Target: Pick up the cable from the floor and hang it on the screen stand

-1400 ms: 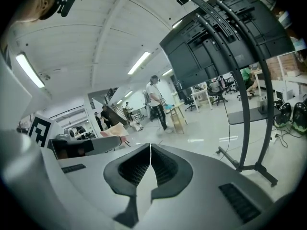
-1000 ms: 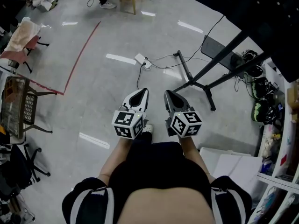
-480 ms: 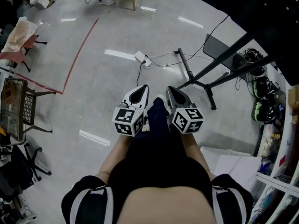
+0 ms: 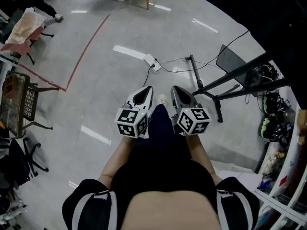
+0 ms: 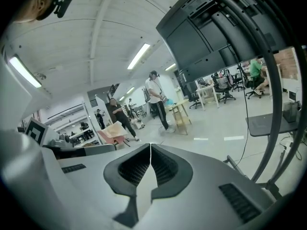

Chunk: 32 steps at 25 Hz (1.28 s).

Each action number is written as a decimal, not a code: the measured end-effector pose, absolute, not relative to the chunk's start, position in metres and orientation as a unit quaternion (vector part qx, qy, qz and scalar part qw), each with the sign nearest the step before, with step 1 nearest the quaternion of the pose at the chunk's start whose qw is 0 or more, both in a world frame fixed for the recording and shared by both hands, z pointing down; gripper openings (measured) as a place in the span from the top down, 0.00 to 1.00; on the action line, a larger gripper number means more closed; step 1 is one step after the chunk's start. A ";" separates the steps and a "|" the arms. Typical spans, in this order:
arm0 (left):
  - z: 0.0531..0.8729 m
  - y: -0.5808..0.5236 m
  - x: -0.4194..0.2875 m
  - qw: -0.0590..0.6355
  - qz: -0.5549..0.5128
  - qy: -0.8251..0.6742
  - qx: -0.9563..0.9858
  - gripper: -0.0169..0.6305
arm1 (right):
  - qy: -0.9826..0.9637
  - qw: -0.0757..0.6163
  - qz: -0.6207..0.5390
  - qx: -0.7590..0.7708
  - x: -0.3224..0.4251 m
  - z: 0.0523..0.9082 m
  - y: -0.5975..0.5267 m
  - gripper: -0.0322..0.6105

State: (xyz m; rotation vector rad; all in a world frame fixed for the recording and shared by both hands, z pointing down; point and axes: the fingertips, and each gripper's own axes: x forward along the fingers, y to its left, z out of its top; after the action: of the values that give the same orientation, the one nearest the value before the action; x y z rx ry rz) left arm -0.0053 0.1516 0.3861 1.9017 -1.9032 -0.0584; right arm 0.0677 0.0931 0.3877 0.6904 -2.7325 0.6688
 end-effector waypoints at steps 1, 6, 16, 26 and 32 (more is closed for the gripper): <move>0.387 0.146 -0.007 0.226 -0.022 -0.690 0.687 0.96 | -0.936 0.123 0.229 0.235 0.066 0.389 0.087 0.91; 0.394 0.112 -0.018 0.232 -0.008 -0.690 0.686 0.96 | -0.934 0.126 0.238 0.234 0.054 0.394 0.050 0.91; 0.391 0.025 -0.059 0.235 0.004 -0.699 0.675 0.96 | -0.932 0.141 0.249 0.220 0.018 0.395 -0.035 0.91; 0.402 -0.055 -0.094 0.248 0.008 -0.707 0.662 0.96 | -0.930 0.170 0.256 0.201 -0.017 0.416 -0.113 0.91; 0.412 -0.091 -0.104 0.246 0.028 -0.709 0.660 0.96 | -0.928 0.186 0.265 0.187 -0.030 0.437 -0.152 0.91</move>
State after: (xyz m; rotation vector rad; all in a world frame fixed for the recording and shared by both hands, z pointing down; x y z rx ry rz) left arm -0.1044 -0.0912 0.4125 1.8011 -1.9344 0.0760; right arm -0.0302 -0.1516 0.4365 0.5258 -2.6133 0.7471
